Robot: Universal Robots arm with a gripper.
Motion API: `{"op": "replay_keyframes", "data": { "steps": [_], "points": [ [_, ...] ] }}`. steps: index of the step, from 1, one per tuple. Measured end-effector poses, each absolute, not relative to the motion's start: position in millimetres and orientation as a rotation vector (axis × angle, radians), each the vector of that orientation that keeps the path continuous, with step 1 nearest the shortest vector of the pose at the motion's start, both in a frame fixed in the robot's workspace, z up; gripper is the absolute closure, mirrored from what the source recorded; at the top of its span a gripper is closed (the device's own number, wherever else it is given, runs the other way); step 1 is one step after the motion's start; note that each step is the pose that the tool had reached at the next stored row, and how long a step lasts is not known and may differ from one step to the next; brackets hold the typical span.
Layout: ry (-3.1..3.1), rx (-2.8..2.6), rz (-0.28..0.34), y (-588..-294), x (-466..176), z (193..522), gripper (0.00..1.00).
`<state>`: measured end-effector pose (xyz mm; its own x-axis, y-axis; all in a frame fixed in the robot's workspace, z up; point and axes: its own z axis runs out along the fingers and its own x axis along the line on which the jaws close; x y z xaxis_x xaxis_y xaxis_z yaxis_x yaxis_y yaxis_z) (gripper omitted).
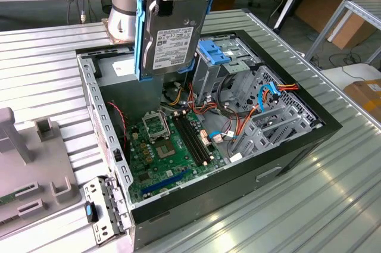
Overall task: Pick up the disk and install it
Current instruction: 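Pick up the disk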
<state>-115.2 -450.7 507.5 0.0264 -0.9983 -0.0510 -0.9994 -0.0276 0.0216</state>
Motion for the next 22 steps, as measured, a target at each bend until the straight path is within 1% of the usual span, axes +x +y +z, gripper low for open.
{"op": "replay_keyframes", "data": {
  "steps": [7,16,22],
  "points": [
    [2.177,-2.236,0.081,-469,-115,507,0.64],
    [2.177,-2.236,0.081,-471,-115,507,0.64],
    [2.176,-2.236,0.081,-478,-115,507,0.64]
  ]
}}
